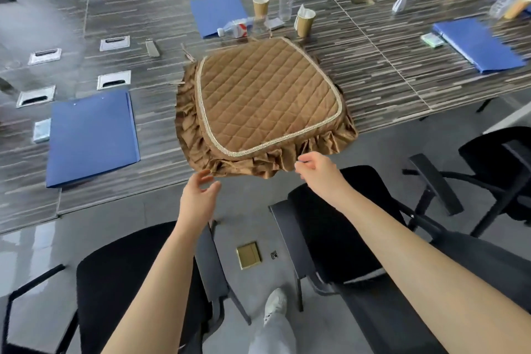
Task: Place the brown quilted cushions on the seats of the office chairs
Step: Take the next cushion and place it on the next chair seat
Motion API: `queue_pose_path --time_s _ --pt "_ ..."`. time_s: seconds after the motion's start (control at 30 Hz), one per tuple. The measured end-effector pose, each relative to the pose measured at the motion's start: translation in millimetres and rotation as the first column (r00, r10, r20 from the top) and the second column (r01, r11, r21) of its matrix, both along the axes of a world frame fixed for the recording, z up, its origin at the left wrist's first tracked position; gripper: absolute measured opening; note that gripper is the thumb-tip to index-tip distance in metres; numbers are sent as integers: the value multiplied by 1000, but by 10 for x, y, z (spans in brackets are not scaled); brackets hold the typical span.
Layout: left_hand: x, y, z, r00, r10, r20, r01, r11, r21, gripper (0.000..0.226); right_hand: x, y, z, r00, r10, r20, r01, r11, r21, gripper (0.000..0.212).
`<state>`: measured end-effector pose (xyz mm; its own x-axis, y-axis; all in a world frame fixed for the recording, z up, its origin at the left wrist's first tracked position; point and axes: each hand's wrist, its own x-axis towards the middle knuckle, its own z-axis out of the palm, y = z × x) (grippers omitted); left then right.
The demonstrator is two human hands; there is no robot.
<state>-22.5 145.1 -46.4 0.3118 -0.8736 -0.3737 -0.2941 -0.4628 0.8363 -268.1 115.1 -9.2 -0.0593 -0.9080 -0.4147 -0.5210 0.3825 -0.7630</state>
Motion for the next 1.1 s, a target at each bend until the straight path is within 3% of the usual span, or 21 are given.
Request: queue_pose_path --time_s 0.13,0.27,0.33,0.4,0.5,0.6,0.67,0.77,0.83,0.9,1.1 --pt "-71 -669 -192 976 172 -137 -152 977 151 40 7 -674 -217 966 -214 146 184 963 197 32" --pt "-140 -1055 -444 945 262 -196 -212 946 244 35 -71 -1046 -510 977 -212 15 201 945 257 49" --pt "-182 -1218 -490 900 329 -287 -244 924 295 18 -130 -1192 -608 967 -251 52 225 929 295 49" --pt "-205 -1338 -529 823 438 -362 -316 882 349 9 -190 -1311 -688 895 -389 218 279 869 408 52" --pt "-195 -1454 -527 737 563 -373 -425 816 392 24 -236 -1463 -727 708 -570 416 329 788 520 53" --pt "-187 -1582 -488 706 595 -384 -472 800 370 21 -227 -1586 -700 542 -683 490 368 716 593 50" --pt "-204 -1663 -414 705 603 -373 -484 794 368 23 -218 -1652 -662 468 -729 500 385 677 627 36" --pt "-210 -1771 -300 664 629 -404 -528 777 342 52 -230 -1750 -609 376 -777 505 391 627 674 32" --pt "-212 -1802 -218 651 629 -425 -551 776 306 63 -214 -1789 -550 353 -780 516 381 624 683 35" --pt "-254 -1818 -111 662 597 -453 -549 798 250 56 -175 -1809 -513 329 -779 533 384 626 678 39" --pt "-414 -1629 135 794 489 -361 -530 848 -16 39 -98 -1800 -358 372 -759 534 461 650 604 28"
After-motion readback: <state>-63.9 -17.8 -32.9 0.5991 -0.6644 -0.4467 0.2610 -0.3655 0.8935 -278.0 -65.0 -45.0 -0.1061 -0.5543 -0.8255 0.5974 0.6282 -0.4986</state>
